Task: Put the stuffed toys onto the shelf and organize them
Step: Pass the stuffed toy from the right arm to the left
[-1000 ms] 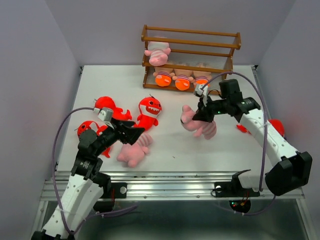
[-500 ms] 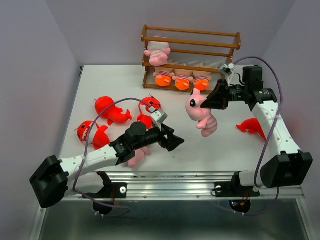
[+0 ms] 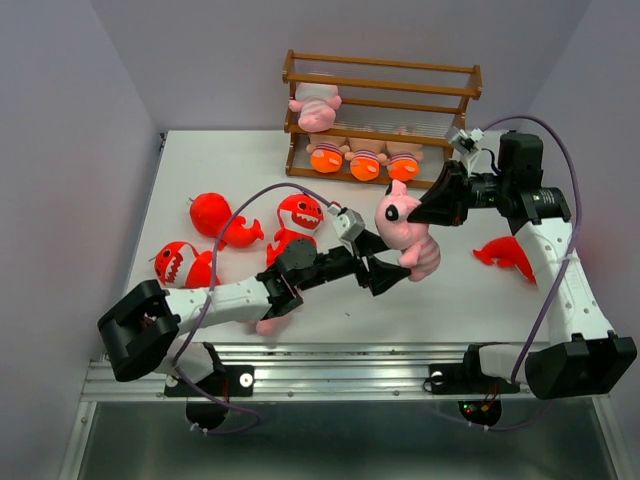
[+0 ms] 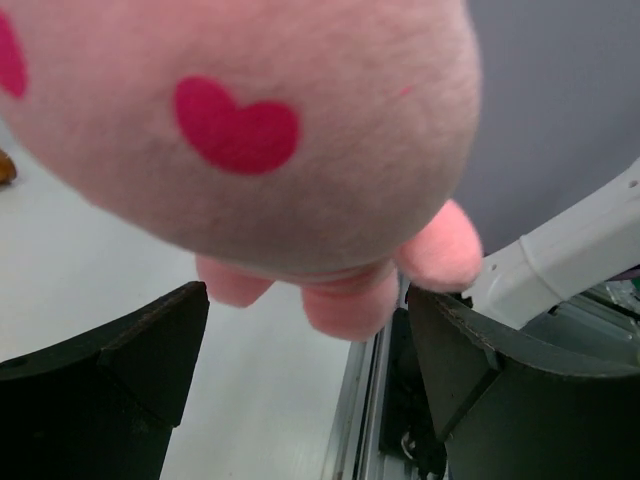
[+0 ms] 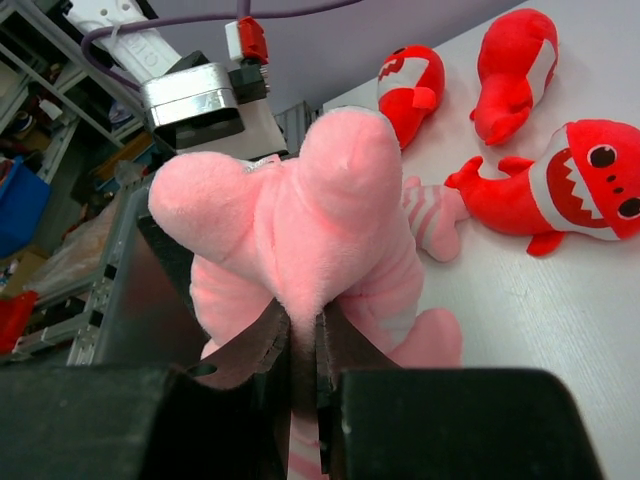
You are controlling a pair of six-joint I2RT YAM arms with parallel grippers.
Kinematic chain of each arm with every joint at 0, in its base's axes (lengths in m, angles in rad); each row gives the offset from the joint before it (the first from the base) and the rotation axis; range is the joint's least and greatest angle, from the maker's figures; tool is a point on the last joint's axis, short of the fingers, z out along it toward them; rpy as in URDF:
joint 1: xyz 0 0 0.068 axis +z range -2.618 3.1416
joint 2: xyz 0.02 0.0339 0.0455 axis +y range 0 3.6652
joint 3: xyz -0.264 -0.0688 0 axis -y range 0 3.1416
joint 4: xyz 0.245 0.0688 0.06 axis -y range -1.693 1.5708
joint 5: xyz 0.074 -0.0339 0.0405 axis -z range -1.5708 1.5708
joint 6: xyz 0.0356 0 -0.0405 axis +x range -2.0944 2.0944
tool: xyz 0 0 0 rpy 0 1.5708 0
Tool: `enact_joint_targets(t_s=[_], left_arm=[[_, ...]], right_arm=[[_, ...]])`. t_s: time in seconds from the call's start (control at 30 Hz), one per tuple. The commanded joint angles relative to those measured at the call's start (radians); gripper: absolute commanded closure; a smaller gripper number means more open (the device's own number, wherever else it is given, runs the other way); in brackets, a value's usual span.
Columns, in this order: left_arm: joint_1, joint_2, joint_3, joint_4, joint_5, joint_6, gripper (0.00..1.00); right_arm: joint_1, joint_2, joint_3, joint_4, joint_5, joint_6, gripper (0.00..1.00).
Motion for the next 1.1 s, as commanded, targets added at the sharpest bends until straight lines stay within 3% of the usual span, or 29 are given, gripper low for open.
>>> enact_joint_targets(t_s=[0.0, 0.13, 0.23, 0.27, 0.3, 0.33, 0.37, 0.4, 0.5, 0.63, 0.8, 0.9, 0.97, 1.0, 1.07], left_arm=[[-0.029, 0.023, 0.057, 0.206, 0.009, -0.038, 0.08], [-0.065, 0.091, 0.110, 0.256, -0.017, -0.047, 0.09], [-0.074, 0.134, 0.137, 0.298, -0.073, -0.069, 0.12], [-0.074, 0.143, 0.143, 0.301, -0.092, -0.072, 0.20], [-0.074, 0.148, 0.147, 0.300, -0.118, -0.081, 0.20], [-0.074, 0.154, 0.155, 0.301, -0.154, -0.084, 0.33], [-0.074, 0.158, 0.160, 0.294, -0.175, -0.089, 0.42], [-0.074, 0.158, 0.160, 0.295, -0.202, -0.090, 0.60], [-0.074, 0.145, 0.140, 0.336, -0.244, -0.096, 0.90], [-0.074, 0.114, 0.112, 0.358, -0.268, -0.083, 0.99], [-0.072, 0.013, 0.074, 0.260, -0.342, 0.024, 1.00], [-0.072, -0.059, 0.083, 0.064, -0.351, 0.106, 1.00], [-0.072, -0.098, 0.114, -0.124, -0.357, 0.178, 1.00], [-0.072, -0.107, 0.135, -0.180, -0.366, 0.198, 1.00], [-0.072, -0.130, 0.146, -0.315, -0.379, 0.232, 1.00]], right_arm=[[-0.001, -0.021, 0.002, 0.048, 0.005, 0.042, 0.87], [-0.001, -0.047, -0.035, 0.171, 0.048, 0.191, 0.88], [-0.001, -0.124, -0.158, 0.596, 0.112, 0.482, 0.88], [-0.001, -0.170, -0.199, 0.702, 0.144, 0.641, 0.88], [-0.001, -0.187, -0.234, 0.791, 0.161, 0.704, 0.88], [-0.001, -0.191, -0.248, 0.814, 0.172, 0.725, 0.88], [-0.001, -0.190, -0.248, 0.815, 0.175, 0.740, 0.88], [-0.001, -0.188, -0.248, 0.815, 0.183, 0.753, 0.88], [-0.001, -0.202, -0.268, 0.813, 0.200, 0.740, 0.88], [-0.001, -0.210, -0.288, 0.813, 0.211, 0.740, 0.87], [-0.001, -0.234, -0.306, 0.798, 0.224, 0.702, 0.76], [-0.001, -0.245, -0.276, 0.647, 0.267, 0.563, 0.64], [-0.001, -0.242, -0.212, 0.448, 0.315, 0.392, 0.50], [-0.001, -0.238, -0.189, 0.389, 0.376, 0.342, 0.37], [-0.001, -0.233, -0.138, 0.271, 0.424, 0.233, 0.29]])
